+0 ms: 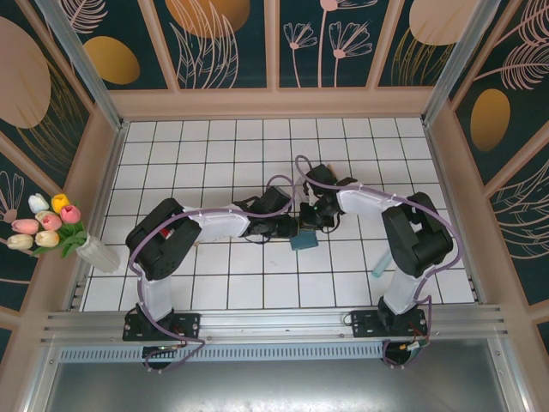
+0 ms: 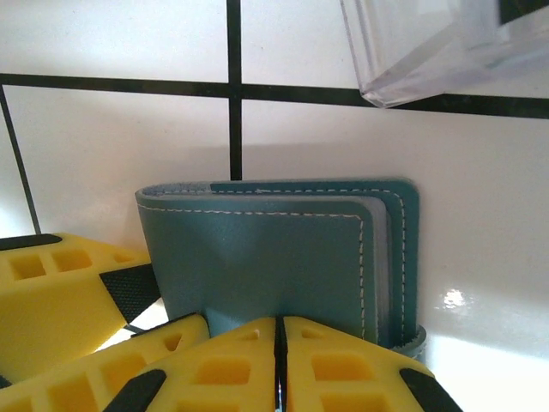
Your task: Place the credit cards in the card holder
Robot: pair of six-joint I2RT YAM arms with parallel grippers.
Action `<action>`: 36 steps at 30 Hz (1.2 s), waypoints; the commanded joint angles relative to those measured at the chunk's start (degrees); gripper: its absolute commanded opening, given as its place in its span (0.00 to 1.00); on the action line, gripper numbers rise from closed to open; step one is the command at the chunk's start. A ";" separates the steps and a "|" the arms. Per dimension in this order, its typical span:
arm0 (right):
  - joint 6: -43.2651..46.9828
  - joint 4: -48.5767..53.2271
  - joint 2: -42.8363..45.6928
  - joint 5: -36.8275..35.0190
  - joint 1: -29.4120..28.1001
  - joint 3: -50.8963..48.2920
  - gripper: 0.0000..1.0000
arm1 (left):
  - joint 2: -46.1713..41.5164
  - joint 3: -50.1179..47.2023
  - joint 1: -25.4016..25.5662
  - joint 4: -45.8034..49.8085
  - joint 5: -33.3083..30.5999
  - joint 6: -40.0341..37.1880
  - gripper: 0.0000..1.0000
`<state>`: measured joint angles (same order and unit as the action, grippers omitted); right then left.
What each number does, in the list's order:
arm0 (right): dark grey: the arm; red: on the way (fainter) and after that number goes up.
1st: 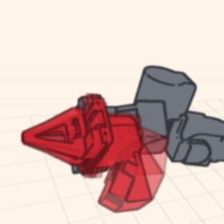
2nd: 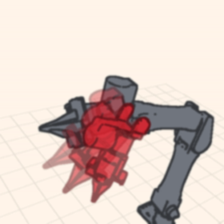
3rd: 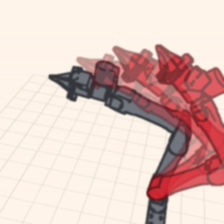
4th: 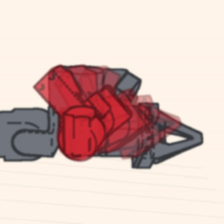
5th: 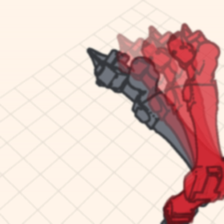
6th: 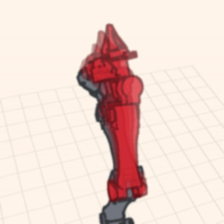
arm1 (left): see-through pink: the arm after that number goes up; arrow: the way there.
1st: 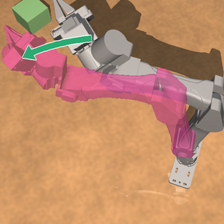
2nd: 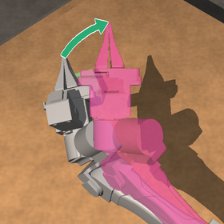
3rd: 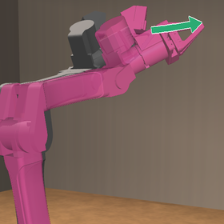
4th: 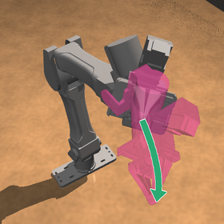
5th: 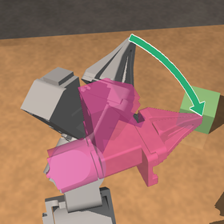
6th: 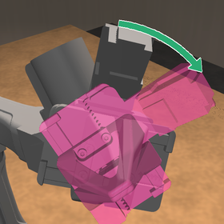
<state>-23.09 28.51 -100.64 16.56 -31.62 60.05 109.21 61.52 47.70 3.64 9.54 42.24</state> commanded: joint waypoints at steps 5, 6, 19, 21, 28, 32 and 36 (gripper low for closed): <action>-1.91 1.89 9.42 -6.32 -0.05 0.01 0.19 | -4.43 -1.61 -0.06 1.73 -6.38 -1.50 0.35; -2.50 1.30 12.06 -8.79 2.03 0.21 0.20 | -5.58 -1.87 0.01 1.82 -7.46 -2.00 0.36; 16.35 -41.14 38.46 -54.14 20.07 -25.66 0.76 | -29.88 -12.81 -9.70 0.89 -46.16 -9.07 0.98; 19.20 -50.57 35.54 -50.45 24.13 -30.51 0.78 | -31.18 -14.29 -15.17 -0.88 -49.19 -11.32 0.98; 23.92 -76.99 24.11 -42.54 29.23 -40.91 0.79 | -31.96 -22.27 -25.93 -14.88 -62.97 -21.99 0.99; 26.26 -83.75 19.23 -34.04 30.30 -41.92 0.79 | -33.52 -31.97 -29.03 -32.00 -60.51 -30.50 0.99; 28.30 -83.04 19.68 -27.44 30.70 -42.12 0.76 | -31.45 -38.28 -31.69 -46.70 -57.97 -36.50 0.99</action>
<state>2.09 -47.03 -81.80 -17.82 -1.43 17.72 77.10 25.50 17.45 -26.48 -48.80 13.19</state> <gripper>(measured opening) 0.764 0.985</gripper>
